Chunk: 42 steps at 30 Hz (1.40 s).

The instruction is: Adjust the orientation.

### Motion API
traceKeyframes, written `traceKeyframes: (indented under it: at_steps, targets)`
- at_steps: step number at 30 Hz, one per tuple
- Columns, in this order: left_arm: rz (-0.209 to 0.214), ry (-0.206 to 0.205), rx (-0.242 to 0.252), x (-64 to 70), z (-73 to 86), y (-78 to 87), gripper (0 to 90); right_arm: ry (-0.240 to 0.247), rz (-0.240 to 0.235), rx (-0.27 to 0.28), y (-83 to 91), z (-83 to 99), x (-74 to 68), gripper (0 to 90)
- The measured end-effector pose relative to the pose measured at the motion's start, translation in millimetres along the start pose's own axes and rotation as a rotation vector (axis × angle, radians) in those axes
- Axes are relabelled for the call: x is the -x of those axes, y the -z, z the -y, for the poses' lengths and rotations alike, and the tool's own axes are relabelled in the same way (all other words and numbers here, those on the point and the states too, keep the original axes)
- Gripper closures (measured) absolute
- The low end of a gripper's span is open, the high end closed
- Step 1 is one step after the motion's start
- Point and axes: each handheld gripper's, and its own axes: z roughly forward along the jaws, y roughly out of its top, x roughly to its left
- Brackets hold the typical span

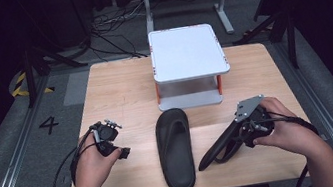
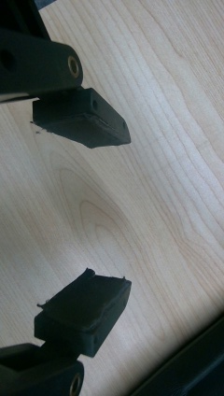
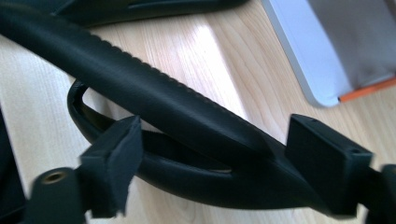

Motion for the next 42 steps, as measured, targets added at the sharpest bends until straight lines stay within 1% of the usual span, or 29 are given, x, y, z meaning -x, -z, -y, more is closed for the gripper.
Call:
traceKeyframes:
  at_steps: [1,2,5,7,8,10,11,12,14,15,17,18,19,21,22,23,25,28,29,30,31,32,33,34,35,37,40,41,42]
  targets:
    - [0.0,0.0,0.0,0.0,0.0,0.0,27.6,0.0,0.0,0.0,0.0,0.0,0.0,18.5]
    - [-0.002,0.002,0.011,0.6,1.2,1.3,27.7,0.015,-0.012,-0.001,-3.8,-2.4,-1.1,19.5]
    - [-0.001,0.004,0.007,0.5,3.6,1.5,27.6,0.054,-0.038,-0.013,-10.0,-6.3,-4.4,20.2]
    - [-0.001,0.008,0.002,0.3,5.4,0.1,27.6,0.061,-0.054,-0.012,-14.6,-9.1,-4.9,20.1]
    - [0.0,0.012,-0.001,0.3,6.3,-0.4,27.6,0.065,-0.054,-0.019,-18.2,-10.7,-5.0,19.9]
    - [0.0,0.018,-0.002,0.0,8.2,-0.7,27.6,0.082,-0.064,-0.037,-24.2,-12.3,-5.0,25.3]
    - [0.0,0.018,-0.002,0.0,8.2,-0.7,27.6,0.101,-0.067,-0.05,-26.2,-12.8,-5.3,27.1]
    - [-0.001,0.015,-0.002,-0.8,9.0,-0.5,27.6,0.116,-0.056,-0.055,-26.8,-13.7,-5.7,29.4]
    - [0.0,0.022,0.003,-2.2,10.2,-0.7,27.6,0.134,-0.05,-0.051,-25.4,-14.9,-5.8,34.8]
    - [0.0,0.022,0.003,-2.2,10.2,-0.7,27.6,0.134,-0.05,-0.051,-25.4,-14.9,-5.8,34.8]
    - [-0.002,0.024,0.002,-2.6,9.8,-1.4,27.6,0.132,-0.043,-0.055,-22.5,-15.7,-6.1,40.8]
    - [0.004,0.015,-0.001,-2.8,9.0,-2.0,27.6,0.144,-0.038,-0.05,-20.7,-15.6,-6.8,43.5]
    - [0.003,0.019,0.0,-2.0,8.3,-2.7,27.6,0.158,-0.034,-0.059,-18.0,-15.0,-7.2,44.7]
    - [0.006,0.007,0.001,-0.6,5.4,-3.9,27.7,0.132,-0.031,-0.068,-11.4,-11.8,-7.0,47.9]
    - [0.006,0.007,0.001,-0.6,5.4,-3.9,27.7,0.132,-0.031,-0.068,-11.4,-11.8,-7.0,47.9]
    - [0.008,-0.005,-0.001,0.4,2.5,-5.0,27.7,0.079,-0.007,-0.075,-2.5,-8.3,-4.6,51.3]
    - [0.009,-0.01,-0.001,1.9,-0.4,-6.5,27.7,0.03,0.012,-0.084,5.3,-5.0,-2.5,53.3]
    - [0.01,-0.019,-0.001,4.0,-4.4,-8.7,27.7,-0.06,0.019,-0.101,17.6,0.8,-0.6,54.3]
    - [0.011,-0.026,-0.003,4.7,-6.3,-9.4,27.7,-0.08,0.022,-0.107,20.3,1.9,-0.7,54.6]
    - [0.011,-0.026,-0.003,4.7,-6.3,-9.4,27.7,-0.08,0.022,-0.107,20.3,1.9,-0.7,54.6]
    - [0.016,-0.03,-0.008,6.4,-9.4,-10.9,27.7,-0.151,0.01,-0.116,27.3,4.9,-0.3,55.1]
    - [0.016,-0.031,-0.005,7.0,-10.3,-11.6,27.7,-0.167,0.018,-0.121,29.4,5.7,-0.2,55.6]
    - [0.015,-0.041,-0.005,7.3,-11.7,-12.1,27.7,-0.184,0.014,-0.122,31.1,6.2,0.0,55.9]
    - [0.015,-0.041,-0.005,7.3,-11.7,-12.1,27.7,-0.204,0.019,-0.128,33.2,6.8,-0.1,56.4]
    - [0.018,-0.042,-0.004,7.8,-12.7,-12.7,27.7,-0.204,0.019,-0.128,33.2,6.8,-0.1,56.4]
    - [0.02,-0.046,-0.005,8.3,-14.5,-13.8,27.7,-0.243,0.023,-0.144,38.7,7.2,-0.4,58.7]
    - [0.022,-0.05,-0.01,8.7,-16.6,-15.6,27.7,-0.288,0.067,-0.184,47.2,7.7,0.0,66.1]
    - [0.021,-0.053,-0.013,8.9,-17.1,-16.0,27.7,-0.338,0.062,-0.197,48.6,8.8,2.5,69.5]
    - [0.02,-0.06,-0.013,9.1,-17.9,-16.4,27.7,-0.361,0.03,-0.19,46.5,10.2,6.0,69.7]
